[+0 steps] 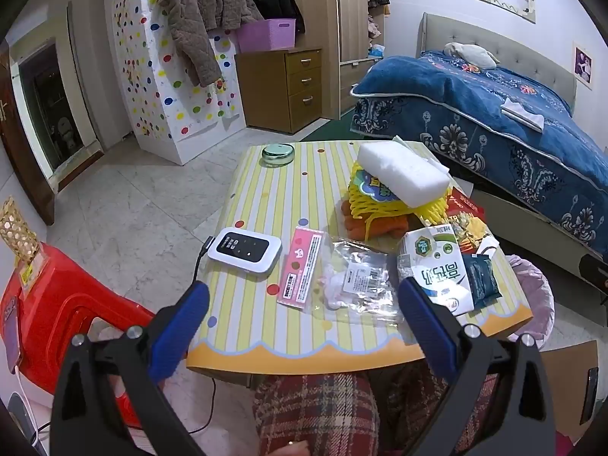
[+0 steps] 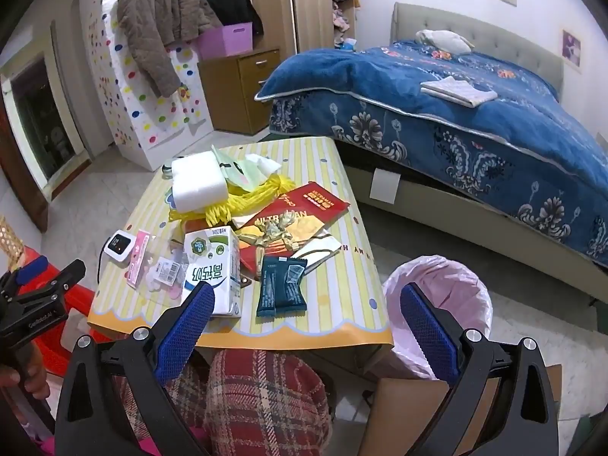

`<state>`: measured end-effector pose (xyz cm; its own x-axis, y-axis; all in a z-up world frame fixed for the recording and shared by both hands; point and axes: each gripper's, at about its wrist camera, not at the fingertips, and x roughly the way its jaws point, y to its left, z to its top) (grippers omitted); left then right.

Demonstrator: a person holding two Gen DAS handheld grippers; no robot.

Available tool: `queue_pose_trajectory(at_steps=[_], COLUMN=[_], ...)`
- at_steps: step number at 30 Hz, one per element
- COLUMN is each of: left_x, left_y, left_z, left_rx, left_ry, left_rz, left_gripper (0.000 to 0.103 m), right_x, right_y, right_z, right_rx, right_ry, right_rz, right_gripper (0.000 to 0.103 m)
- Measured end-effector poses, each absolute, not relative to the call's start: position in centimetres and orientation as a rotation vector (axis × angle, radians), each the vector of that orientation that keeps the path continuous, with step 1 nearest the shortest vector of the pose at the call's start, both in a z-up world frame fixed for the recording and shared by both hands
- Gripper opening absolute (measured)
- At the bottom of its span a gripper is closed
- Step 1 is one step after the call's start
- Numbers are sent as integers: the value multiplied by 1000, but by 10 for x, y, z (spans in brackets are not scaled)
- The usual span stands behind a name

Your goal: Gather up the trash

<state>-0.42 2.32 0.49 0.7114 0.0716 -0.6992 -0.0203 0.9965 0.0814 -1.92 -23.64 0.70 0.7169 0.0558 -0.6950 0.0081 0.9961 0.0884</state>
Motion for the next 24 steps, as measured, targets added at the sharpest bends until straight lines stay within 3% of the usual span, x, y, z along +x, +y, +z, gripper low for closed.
queue_pose_trajectory(at_steps=[24], left_x=[-4], left_y=[23], left_z=[6], left_rx=[68], left_ry=[780], left_rz=[49], left_gripper=[97], right_x=[-16], right_y=[-236], right_z=[6], right_rx=[88], right_ry=[764], right_rz=[30], right_gripper=[97])
